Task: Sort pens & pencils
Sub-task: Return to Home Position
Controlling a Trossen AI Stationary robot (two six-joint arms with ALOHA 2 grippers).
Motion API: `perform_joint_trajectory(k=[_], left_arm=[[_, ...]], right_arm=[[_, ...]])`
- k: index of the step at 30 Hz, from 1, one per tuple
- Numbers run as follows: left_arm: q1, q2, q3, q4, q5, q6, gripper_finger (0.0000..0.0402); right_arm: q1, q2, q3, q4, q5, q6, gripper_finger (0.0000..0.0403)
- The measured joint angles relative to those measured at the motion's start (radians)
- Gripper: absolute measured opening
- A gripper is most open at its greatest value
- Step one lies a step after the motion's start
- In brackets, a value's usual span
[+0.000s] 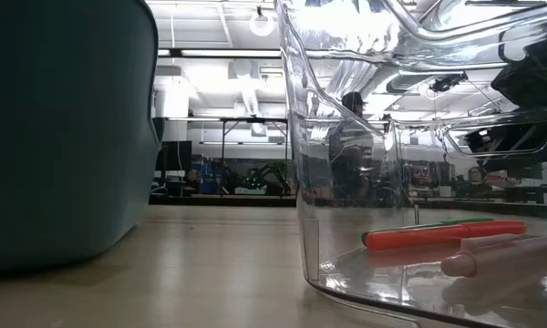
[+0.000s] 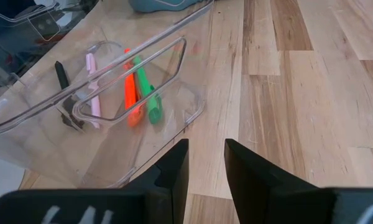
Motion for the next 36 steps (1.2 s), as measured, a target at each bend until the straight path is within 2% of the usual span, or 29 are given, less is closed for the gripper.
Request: perform_joint_trajectory(k=[8,14,17,22,36], left_arm=[[0.0,0.023,0.0,0.0,0.005,0.067,0.0152],[0.0,0.152,0.001,-0.003,0.006,0.04,0.0152],[0.0,0.196,0.001,0.03,-0.057,0.002,0.0152],[0.0,0.19,0.001,0.133,-0.071,0.075,0.0152],[0.0,0.17,0.001,0.123,-0.07,0.116,0.0152]], right_arm=[[0.0,0.0,0.0,0.0,0.0,0.0,0.0092],[0.0,0.0,0.0,-0.002,0.0,0.0,0.0092],[0.0,0.0,0.0,-0.004,0.0,0.0,0.0092],[0.0,0.0,0.0,-0.004,0.0,0.0,0.0092],[0.0,0.0,0.0,-0.004,0.0,0.0,0.0092]])
